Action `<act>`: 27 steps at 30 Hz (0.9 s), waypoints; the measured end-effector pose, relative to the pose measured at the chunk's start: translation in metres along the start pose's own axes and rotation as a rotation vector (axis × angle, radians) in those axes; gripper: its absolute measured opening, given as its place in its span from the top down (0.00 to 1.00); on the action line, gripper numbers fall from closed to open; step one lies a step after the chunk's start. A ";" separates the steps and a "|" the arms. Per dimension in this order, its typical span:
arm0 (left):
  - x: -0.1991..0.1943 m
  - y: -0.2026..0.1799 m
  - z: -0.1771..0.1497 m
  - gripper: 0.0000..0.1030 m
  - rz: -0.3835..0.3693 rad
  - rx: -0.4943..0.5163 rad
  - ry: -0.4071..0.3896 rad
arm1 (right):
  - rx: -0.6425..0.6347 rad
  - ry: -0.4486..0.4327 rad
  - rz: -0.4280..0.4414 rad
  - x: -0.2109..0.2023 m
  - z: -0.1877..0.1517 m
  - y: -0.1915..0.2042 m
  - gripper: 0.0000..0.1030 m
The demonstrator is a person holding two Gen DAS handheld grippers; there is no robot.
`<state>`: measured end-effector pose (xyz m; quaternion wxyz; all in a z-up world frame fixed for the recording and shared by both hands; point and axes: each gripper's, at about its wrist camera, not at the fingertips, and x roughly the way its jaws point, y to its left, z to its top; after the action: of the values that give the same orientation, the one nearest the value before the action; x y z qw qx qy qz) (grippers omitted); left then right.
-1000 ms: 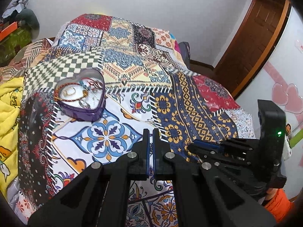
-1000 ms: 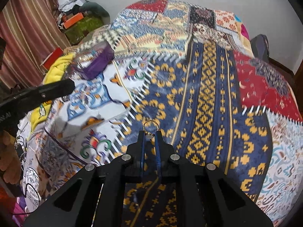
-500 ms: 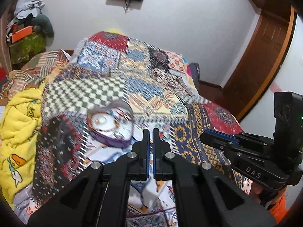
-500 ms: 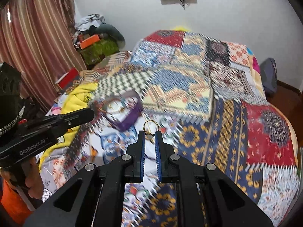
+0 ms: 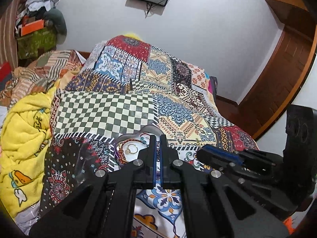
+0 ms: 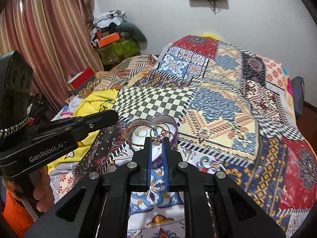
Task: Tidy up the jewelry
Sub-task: 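Carry both earrings to the heart tin with both grippers, then lower the earrings into the heart tin and open both grippers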
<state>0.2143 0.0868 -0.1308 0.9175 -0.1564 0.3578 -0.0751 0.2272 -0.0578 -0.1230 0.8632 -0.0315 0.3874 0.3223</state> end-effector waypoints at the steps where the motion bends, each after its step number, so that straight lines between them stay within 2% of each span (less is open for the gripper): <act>1: 0.004 0.003 0.000 1.00 -0.002 -0.005 0.007 | -0.003 0.009 0.002 0.005 0.000 0.000 0.91; 11: 0.046 0.023 -0.006 1.00 0.000 -0.032 0.082 | -0.012 0.110 0.016 0.056 -0.005 -0.002 0.91; 17: 0.049 0.023 -0.005 0.99 0.014 -0.017 0.077 | -0.023 0.102 0.043 0.057 -0.007 -0.002 0.91; 23: 0.050 0.019 -0.003 0.98 0.038 0.007 0.098 | -0.053 0.108 0.029 0.060 -0.004 0.002 0.91; 27: 0.042 0.015 -0.003 0.97 0.056 0.030 0.085 | -0.053 0.110 0.015 0.060 -0.004 0.003 0.77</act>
<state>0.2434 0.0902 -0.1641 0.9055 -0.1292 0.3995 -0.0614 0.2527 -0.0248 -0.1662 0.8371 -0.0689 0.4257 0.3365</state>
